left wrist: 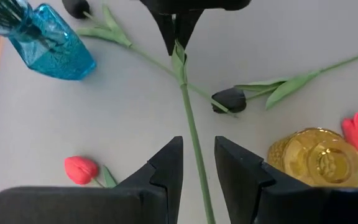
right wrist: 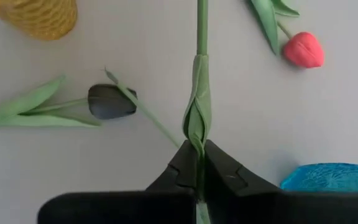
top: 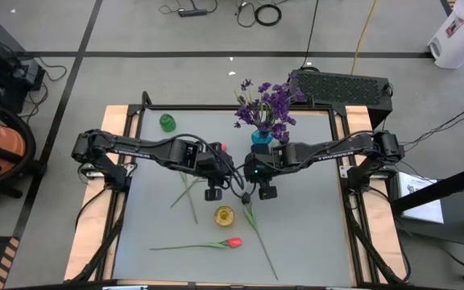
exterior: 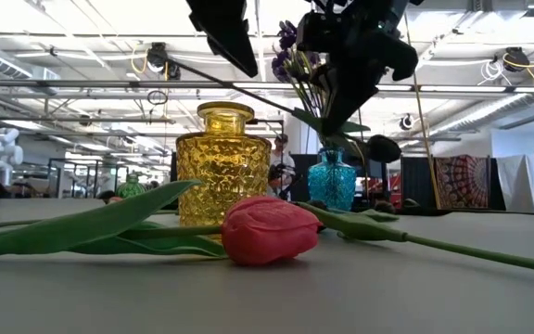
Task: Sort flowers into vase by color
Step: Put the bottom right black flower into the green vase
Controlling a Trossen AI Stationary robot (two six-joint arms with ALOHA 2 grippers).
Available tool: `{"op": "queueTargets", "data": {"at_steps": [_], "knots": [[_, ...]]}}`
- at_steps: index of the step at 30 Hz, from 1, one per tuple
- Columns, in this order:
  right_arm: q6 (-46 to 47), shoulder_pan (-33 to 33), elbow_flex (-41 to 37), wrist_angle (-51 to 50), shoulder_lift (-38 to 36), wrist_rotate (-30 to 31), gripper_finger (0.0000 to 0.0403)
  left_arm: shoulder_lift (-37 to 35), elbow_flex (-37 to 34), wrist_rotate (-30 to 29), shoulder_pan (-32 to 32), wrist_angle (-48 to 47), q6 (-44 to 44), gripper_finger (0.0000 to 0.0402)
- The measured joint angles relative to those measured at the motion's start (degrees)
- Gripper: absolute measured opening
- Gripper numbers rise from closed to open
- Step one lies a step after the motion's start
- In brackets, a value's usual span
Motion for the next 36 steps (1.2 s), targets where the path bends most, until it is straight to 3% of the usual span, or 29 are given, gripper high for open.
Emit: {"op": "queueTargets", "data": {"at_steps": [15, 31, 36], "knots": [[-1.7, 1.0, 3.1, -0.9, 0.0, 2.1, 0.0001, 0.0, 0.0, 1.5, 0.1, -0.1, -6.9, 0.0100], [-1.6, 2.0, 6.2, -2.5, 0.0, 2.8, 0.0001, 0.0, 0.0, 1.6, 0.1, -0.1, -6.8, 0.0100], [-1.6, 2.0, 6.2, -2.5, 0.0, 2.8, 0.0002, 0.0, 0.0, 1.7, 0.1, -0.1, -6.8, 0.0077]]}}
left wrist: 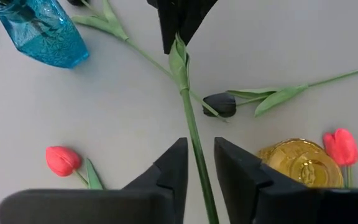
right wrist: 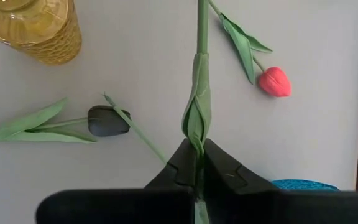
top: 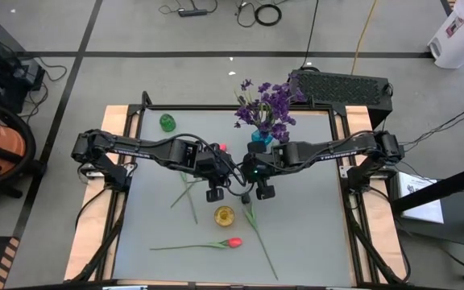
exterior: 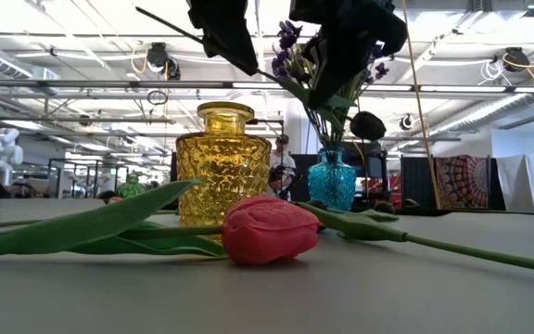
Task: Sort flowers into vase by color
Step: Put the bottom right black flower into the green vase
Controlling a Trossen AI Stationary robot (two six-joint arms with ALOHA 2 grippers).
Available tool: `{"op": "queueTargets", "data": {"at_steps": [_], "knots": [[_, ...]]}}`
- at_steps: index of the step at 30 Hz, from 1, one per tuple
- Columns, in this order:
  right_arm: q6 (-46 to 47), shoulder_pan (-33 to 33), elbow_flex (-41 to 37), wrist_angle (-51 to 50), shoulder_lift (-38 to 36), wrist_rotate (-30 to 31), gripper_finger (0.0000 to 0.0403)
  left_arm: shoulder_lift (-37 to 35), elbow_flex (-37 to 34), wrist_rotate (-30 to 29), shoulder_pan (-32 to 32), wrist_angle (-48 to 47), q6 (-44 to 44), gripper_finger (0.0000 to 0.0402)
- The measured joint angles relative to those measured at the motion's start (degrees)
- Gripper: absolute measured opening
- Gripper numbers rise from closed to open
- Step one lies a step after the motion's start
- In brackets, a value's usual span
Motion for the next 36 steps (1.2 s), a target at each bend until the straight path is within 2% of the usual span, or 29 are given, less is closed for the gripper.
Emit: {"op": "queueTargets", "data": {"at_steps": [6, 21, 31, 36], "knots": [[0.0, 0.1, 0.0, 0.0, 0.0, -0.4, 0.0007, 0.0, 0.0, 2.5, 0.0, -0.3, -0.5, 0.0010], [-0.1, 0.0, 0.0, 0.5, 0.0, -0.1, 0.0014, 0.0, 0.0, 2.1, 0.0, -1.6, -1.3, 0.0003], [0.1, 0.0, 0.0, 0.0, 0.0, 0.2, 0.0104, 0.0, 0.0, 0.4, 0.0, -2.0, -1.0, 0.0002], [0.2, 0.6, 0.0, -0.1, 0.0, 0.1, 0.0147, 0.0, 0.0, -4.2, -0.1, -3.9, -0.8, 0.0001]]}}
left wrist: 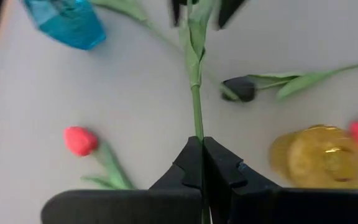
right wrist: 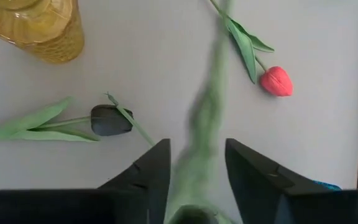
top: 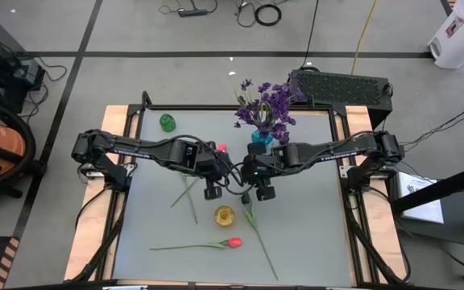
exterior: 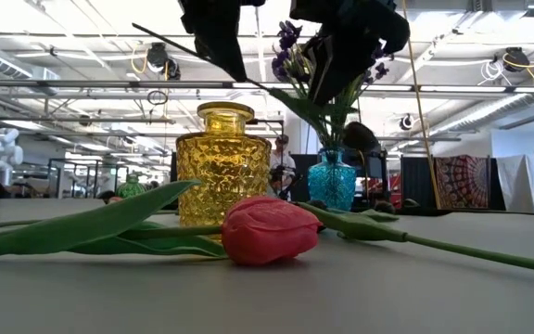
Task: Sort flowers into vase by color
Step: Put the bottom right black flower into the green vase
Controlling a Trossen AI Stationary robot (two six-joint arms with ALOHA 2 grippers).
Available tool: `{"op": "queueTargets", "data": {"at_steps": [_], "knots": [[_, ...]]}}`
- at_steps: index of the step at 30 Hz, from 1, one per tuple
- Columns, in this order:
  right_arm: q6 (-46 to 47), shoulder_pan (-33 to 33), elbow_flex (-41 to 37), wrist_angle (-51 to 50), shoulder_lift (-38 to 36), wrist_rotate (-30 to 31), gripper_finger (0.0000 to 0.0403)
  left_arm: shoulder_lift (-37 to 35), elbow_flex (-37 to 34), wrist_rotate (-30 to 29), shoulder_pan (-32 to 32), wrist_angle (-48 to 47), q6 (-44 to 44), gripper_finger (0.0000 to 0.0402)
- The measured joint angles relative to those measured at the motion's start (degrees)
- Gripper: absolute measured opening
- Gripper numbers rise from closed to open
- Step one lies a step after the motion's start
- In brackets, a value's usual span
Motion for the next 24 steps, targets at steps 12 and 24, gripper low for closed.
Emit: {"op": "queueTargets", "data": {"at_steps": [12, 24], "knots": [[1.1, 0.8, 0.0, 2.9, -3.2, -0.1, 0.0175, -0.5, 0.0, -5.8, 0.1, -0.8, 1.4, 0.0000], [1.4, 2.8, 0.0, 6.0, -14.5, -0.3, 0.0164, -11.7, -0.1, -14.0, -0.4, -1.3, 2.2, 0.0000]]}}
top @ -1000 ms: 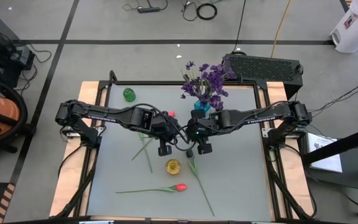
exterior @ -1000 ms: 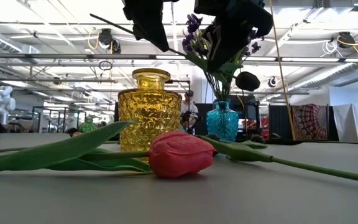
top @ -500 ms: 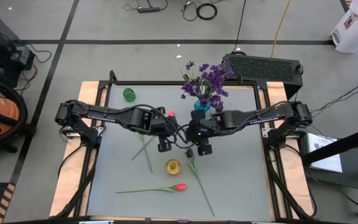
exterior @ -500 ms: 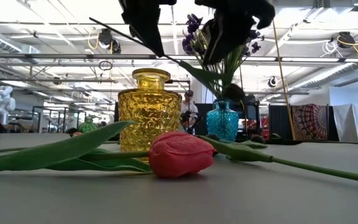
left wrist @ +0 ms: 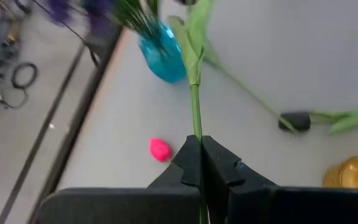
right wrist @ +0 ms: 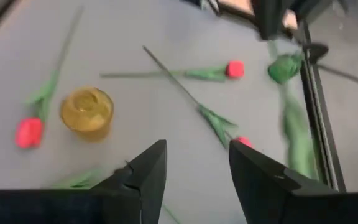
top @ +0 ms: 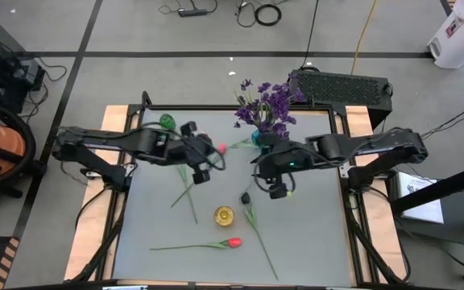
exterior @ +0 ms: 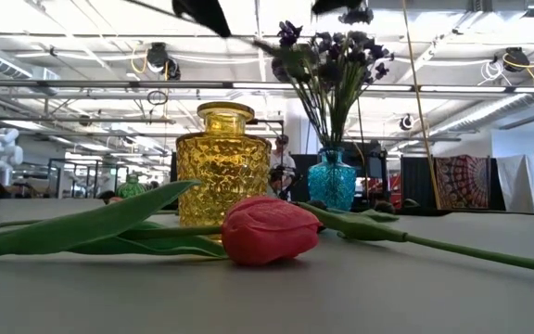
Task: Sort flowers into vase by color
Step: Put the bottom right black flower into the green vase
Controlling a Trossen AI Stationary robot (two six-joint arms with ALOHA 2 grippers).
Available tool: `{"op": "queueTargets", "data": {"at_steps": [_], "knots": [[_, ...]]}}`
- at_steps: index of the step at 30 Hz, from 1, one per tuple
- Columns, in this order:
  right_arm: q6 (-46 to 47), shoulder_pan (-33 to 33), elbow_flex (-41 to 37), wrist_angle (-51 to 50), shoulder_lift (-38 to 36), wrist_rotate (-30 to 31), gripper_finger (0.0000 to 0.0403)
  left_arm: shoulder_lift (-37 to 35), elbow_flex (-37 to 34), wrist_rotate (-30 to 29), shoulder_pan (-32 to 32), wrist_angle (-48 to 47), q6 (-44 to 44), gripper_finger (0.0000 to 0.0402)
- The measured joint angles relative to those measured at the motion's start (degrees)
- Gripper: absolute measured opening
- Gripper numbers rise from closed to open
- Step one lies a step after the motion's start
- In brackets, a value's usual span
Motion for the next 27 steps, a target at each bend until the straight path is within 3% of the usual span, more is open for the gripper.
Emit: {"op": "queueTargets", "data": {"at_steps": [13, 23, 27], "knots": [[-1.5, 4.5, 0.0, 0.5, -10.3, 0.0, 0.0164, -16.1, -6.0, -3.1, -6.1, 0.4, 0.3, 0.0000], [0.4, 5.6, -0.7, -3.9, -17.2, 0.0, 0.0164, -28.1, -16.1, -0.7, -16.9, 0.9, 0.2, 0.0000], [0.4, 5.8, -5.4, -3.1, -21.3, 0.0, 0.0164, -32.8, -20.5, -4.3, -20.8, 2.9, -1.0, 0.0000]]}}
